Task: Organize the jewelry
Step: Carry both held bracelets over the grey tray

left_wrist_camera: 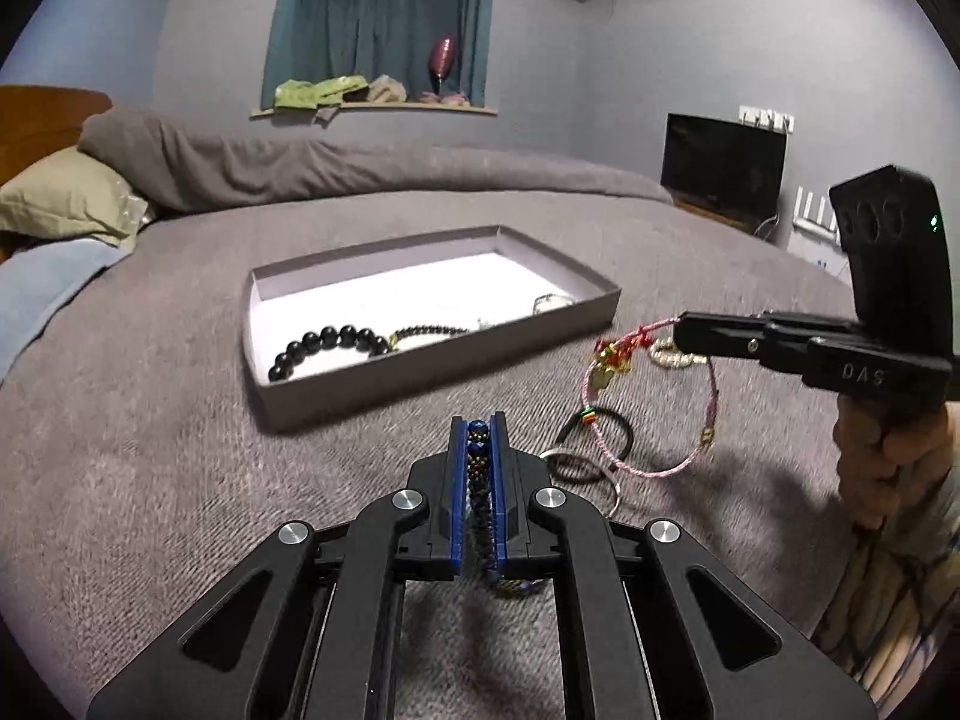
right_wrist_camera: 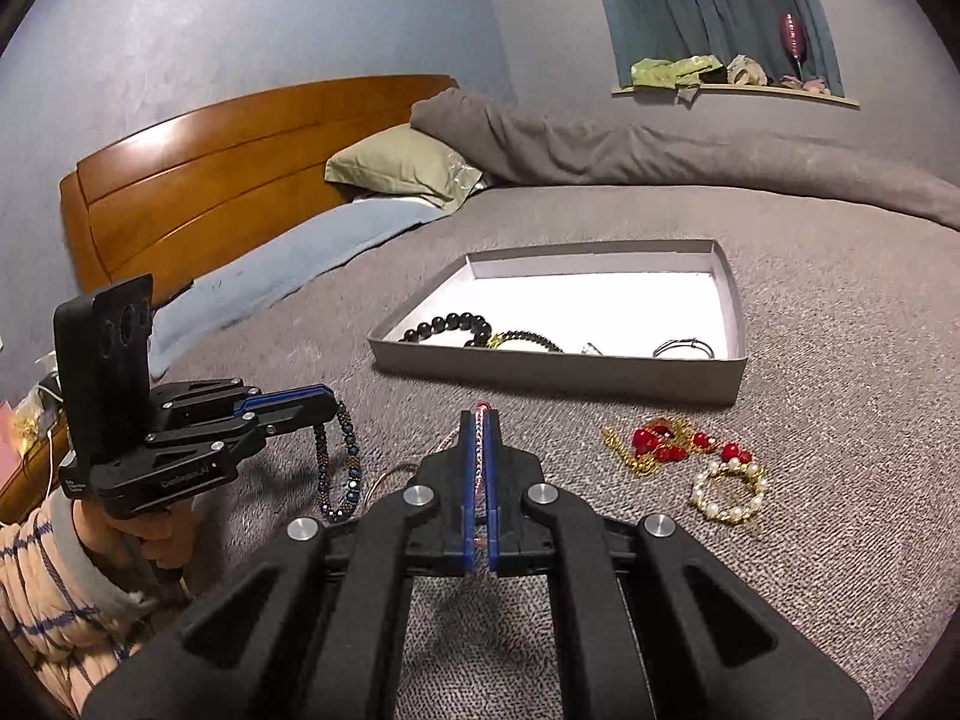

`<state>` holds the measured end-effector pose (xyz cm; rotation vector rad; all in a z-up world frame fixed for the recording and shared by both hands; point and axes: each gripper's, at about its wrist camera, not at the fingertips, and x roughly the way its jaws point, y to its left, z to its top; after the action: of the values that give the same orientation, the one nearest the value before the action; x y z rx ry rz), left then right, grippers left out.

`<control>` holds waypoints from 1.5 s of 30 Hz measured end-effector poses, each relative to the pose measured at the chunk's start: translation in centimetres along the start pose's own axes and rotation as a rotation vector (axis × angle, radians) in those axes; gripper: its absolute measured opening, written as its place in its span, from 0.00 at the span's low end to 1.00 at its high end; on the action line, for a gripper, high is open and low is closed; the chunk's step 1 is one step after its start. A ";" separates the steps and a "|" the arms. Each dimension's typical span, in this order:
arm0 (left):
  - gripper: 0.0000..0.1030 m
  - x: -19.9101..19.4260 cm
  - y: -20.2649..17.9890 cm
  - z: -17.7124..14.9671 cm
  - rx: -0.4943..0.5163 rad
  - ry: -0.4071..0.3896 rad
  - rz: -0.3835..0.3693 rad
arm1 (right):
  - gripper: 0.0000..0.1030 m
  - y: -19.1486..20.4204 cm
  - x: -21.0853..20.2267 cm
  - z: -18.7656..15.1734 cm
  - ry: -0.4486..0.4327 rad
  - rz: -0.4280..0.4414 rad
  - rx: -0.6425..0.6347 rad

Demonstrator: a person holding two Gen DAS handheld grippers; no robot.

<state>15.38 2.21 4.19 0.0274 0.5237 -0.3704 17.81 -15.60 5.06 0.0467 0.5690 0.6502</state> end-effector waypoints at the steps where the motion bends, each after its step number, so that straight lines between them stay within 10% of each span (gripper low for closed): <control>1: 0.08 0.1 0.0 0.2 -0.005 -0.003 -0.010 | 0.02 -0.2 0.0 0.1 -0.004 -0.001 0.004; 45: 0.08 4.1 2.5 6.8 -0.087 -0.134 -0.022 | 0.02 -5.0 2.9 6.5 -0.115 -0.058 0.084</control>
<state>22.87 2.34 7.91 -0.0873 0.4073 -0.3679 25.81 -17.10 8.04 0.1450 0.4845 0.5629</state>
